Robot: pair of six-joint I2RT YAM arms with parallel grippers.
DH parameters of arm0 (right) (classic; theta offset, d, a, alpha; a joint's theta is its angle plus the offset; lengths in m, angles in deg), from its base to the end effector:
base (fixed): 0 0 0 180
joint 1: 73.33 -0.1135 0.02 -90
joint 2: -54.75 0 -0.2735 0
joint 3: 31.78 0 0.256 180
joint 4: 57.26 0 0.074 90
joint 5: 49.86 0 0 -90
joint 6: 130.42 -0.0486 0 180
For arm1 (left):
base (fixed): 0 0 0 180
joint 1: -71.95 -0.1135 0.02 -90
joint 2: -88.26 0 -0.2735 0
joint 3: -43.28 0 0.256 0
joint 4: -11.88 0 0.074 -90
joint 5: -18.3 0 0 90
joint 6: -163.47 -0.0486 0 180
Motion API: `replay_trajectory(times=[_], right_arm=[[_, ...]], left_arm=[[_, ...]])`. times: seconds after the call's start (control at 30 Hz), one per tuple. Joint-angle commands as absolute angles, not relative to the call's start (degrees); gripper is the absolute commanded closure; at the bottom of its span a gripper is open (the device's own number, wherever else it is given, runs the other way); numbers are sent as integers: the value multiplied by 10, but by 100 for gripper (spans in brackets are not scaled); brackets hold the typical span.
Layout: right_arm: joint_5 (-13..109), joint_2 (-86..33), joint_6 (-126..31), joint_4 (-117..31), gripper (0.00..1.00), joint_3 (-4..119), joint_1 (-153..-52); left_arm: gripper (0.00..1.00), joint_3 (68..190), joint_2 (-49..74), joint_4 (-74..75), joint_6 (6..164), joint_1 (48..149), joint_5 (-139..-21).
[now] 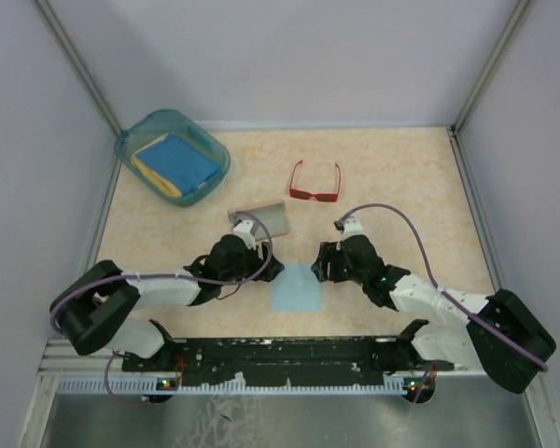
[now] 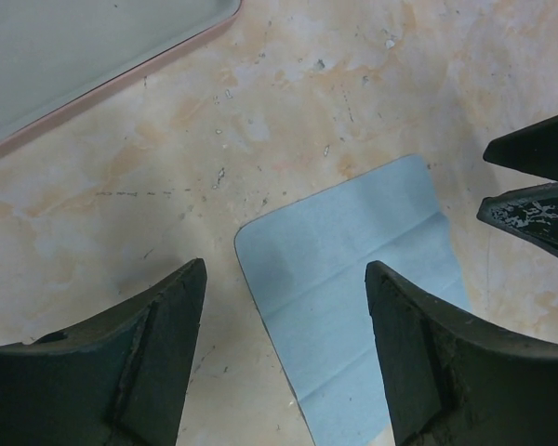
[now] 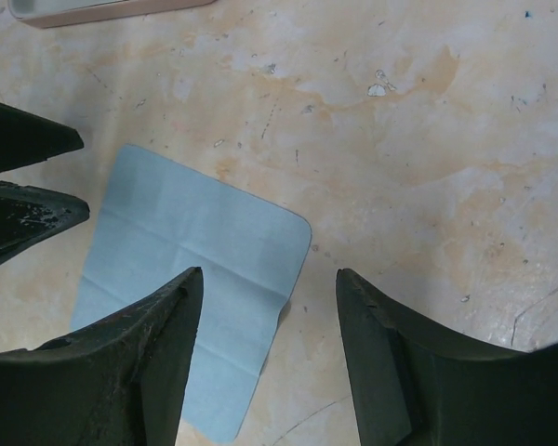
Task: Organize the sunglasses
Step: Fold the glasses cleaning cloth at the center of the board.
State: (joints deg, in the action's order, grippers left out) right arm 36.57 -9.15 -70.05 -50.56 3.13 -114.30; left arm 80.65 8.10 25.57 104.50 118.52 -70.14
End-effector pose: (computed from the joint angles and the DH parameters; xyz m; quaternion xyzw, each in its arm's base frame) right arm 0.1704 0.1440 0.1636 -0.0737 0.8864 0.2410 0.3883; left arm 0.1854 -0.1939 0.1495 0.1097 0.8550 -0.3084 0.4023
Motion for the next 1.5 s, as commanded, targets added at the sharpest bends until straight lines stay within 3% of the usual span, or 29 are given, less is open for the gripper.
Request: replay_trajectory(times=[0.0, 0.37, 0.6, 0.7, 1.07, 1.47], right_arm=[[362, -101, -698, -538, 41, 44, -1142], [352, -107, -699, -536, 40, 45, -1142], [350, -108, -699, -537, 41, 45, -1142], [348, -107, -696, -534, 41, 46, -1142], [347, -114, -692, -534, 41, 53, -1142], [357, -145, -684, -541, 46, 72, -1142]], left_arm=[[26, 830, 54, 285, 1033, 1191, -692], [38, 855, 0, 284, 1023, 1196, -698], [50, 861, -20, 271, 1027, 1201, -697], [60, 864, -22, 257, 1027, 1202, -695], [67, 855, -8, 249, 1029, 1204, -682], [85, 859, -13, 247, 1024, 1204, -676]])
